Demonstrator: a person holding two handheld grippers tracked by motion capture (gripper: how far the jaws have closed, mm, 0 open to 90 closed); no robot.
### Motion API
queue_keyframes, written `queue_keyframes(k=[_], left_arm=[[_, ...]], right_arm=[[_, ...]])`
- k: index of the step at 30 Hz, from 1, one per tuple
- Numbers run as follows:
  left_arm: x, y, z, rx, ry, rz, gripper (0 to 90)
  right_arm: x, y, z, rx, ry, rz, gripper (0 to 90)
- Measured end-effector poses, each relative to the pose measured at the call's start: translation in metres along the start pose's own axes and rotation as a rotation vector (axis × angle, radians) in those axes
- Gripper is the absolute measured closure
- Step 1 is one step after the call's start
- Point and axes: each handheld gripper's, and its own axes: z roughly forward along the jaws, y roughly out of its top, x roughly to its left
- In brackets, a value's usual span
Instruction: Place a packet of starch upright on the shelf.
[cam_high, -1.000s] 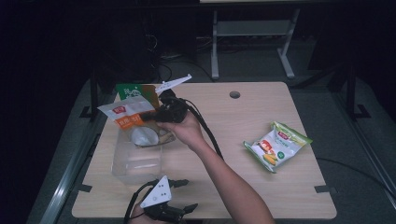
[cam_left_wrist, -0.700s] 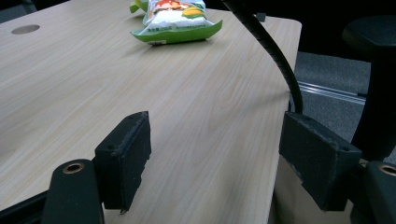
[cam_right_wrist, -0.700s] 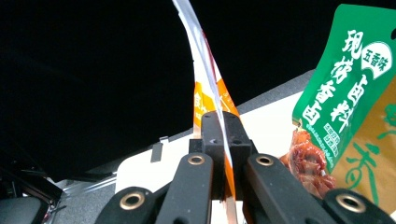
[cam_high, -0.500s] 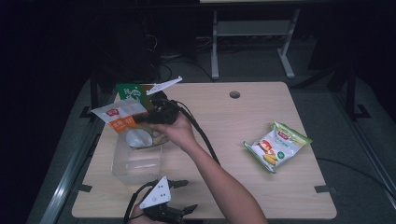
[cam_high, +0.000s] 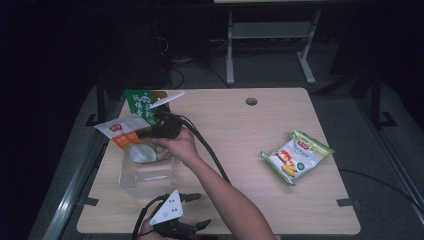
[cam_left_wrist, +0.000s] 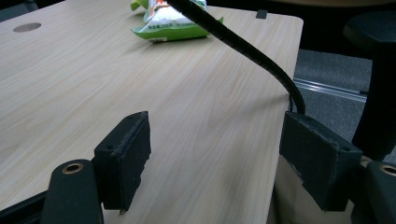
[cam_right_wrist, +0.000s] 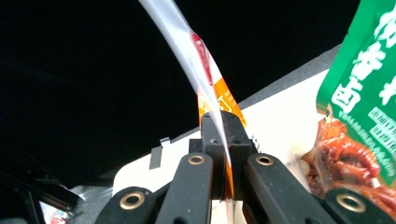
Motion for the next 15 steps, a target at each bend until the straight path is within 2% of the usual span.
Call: queue_keyframes(k=[6, 9, 11, 15], left_arm=[[-0.001, -0.001, 0.003, 0.009, -0.006, -0.001, 24.4], [-0.002, -0.002, 0.004, 0.019, -0.005, 0.008, 24.3], [-0.002, -0.002, 0.005, 0.022, -0.004, 0.012, 24.3], [-0.002, -0.002, 0.005, 0.019, -0.002, 0.009, 24.3]], right_arm=[[-0.011, -0.015, 0.010, -0.010, -0.001, 0.029, 90.0], [-0.015, -0.023, 0.009, -0.037, 0.010, 0.057, 89.9], [-0.016, -0.025, 0.007, -0.037, 0.001, 0.058, 89.7], [-0.012, -0.028, 0.006, 0.029, -0.041, -0.001, 88.5]])
